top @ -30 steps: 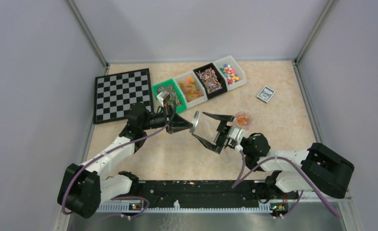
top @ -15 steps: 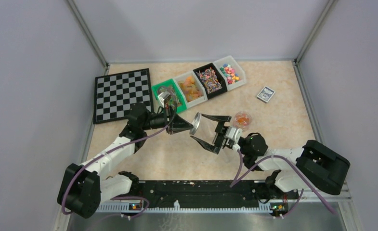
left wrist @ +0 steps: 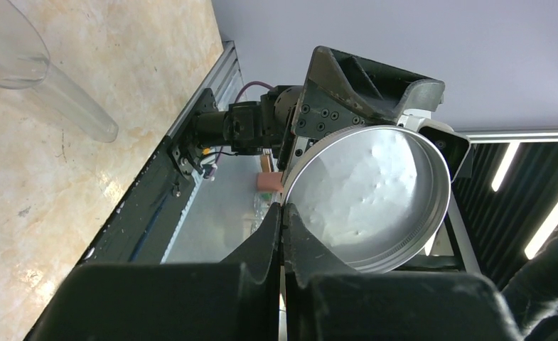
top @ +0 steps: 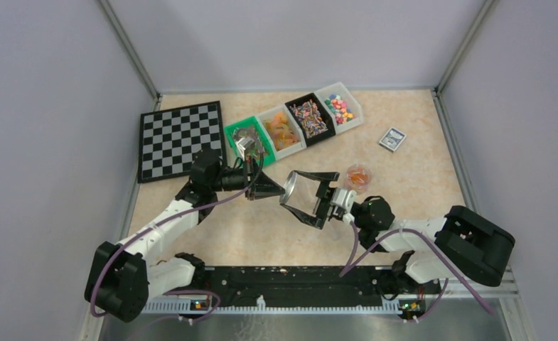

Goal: Pack the candies
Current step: Pick up the bottle lid at the center of the board, then close the bottle lid on the packing bottle.

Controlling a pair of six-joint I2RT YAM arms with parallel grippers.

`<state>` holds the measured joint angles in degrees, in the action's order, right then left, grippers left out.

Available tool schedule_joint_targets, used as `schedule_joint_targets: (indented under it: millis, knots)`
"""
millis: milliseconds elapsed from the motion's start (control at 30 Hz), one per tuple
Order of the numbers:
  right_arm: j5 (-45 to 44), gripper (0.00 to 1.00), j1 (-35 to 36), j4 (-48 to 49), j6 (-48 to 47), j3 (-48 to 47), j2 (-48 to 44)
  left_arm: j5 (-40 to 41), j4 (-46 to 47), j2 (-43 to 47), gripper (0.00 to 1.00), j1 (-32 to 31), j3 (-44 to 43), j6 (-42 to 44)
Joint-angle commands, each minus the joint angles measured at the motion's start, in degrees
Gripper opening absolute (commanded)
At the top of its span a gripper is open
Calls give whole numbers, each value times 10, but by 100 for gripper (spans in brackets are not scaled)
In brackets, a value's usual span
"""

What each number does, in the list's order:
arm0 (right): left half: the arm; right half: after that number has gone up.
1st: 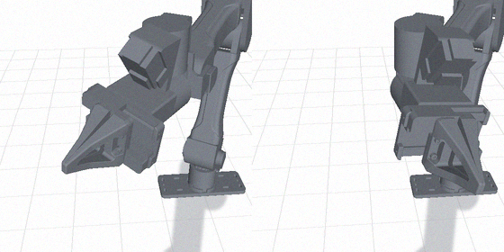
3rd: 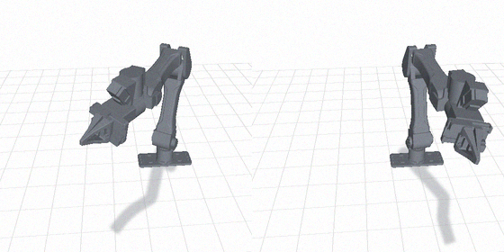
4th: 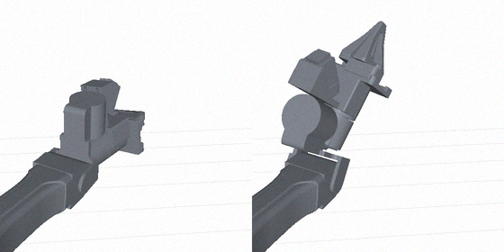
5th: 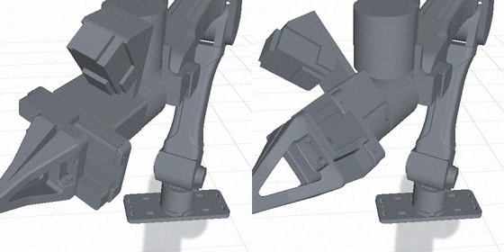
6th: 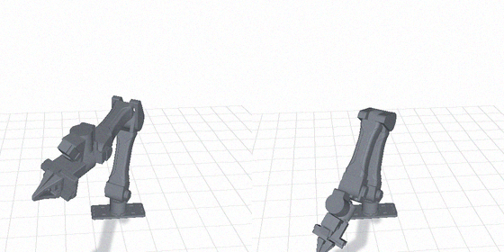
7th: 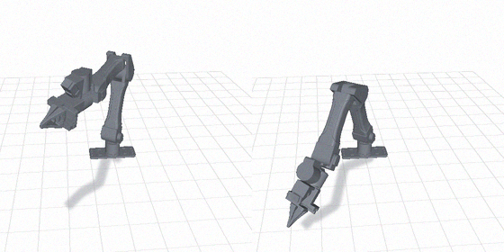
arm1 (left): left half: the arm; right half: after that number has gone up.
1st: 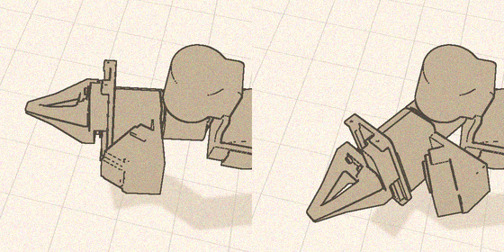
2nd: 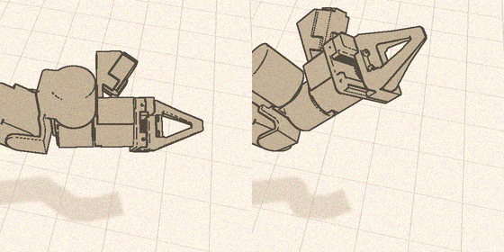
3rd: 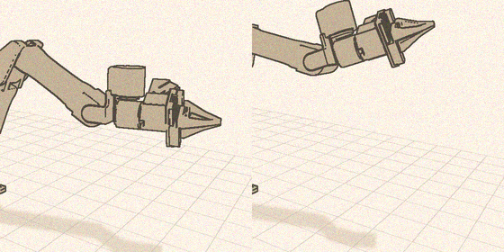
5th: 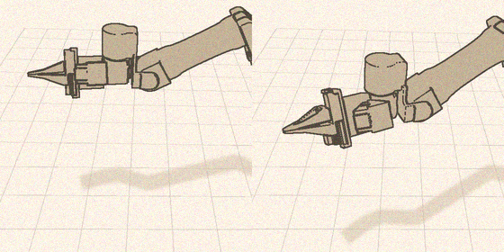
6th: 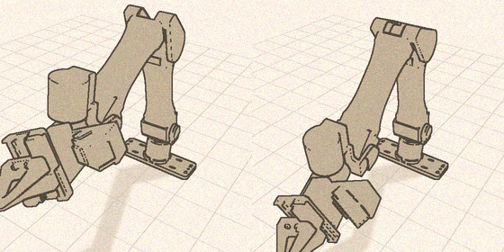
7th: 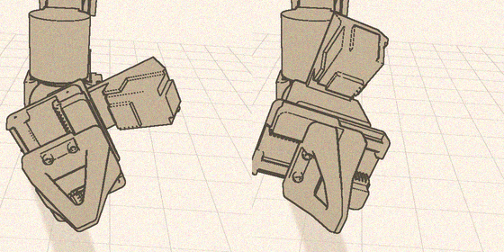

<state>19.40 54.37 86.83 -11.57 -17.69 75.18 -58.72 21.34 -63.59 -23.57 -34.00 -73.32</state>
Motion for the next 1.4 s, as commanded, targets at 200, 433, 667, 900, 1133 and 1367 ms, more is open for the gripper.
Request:
schedule_joint_targets:
  millis: [200,433,667,900,1133,1367]
  knots:
    - [1,82,7,76,4,-7,3,-14,-13,-5,0,-2,-15,31]
    - [-33,73,6,87,30,8,-14,13,-68,-5,32,-2,-31,67]
    - [-132,71,6,-44,85,15,-90,86,-220,3,98,-2,-105,187]
    - [-266,70,5,-476,153,-81,-254,387,-454,2,99,-2,-249,428]
    - [-373,69,-35,-788,227,-216,-268,558,-404,105,99,-2,-241,567]
    - [-309,69,-163,-1058,264,-326,-211,633,-355,185,99,-2,-138,653]
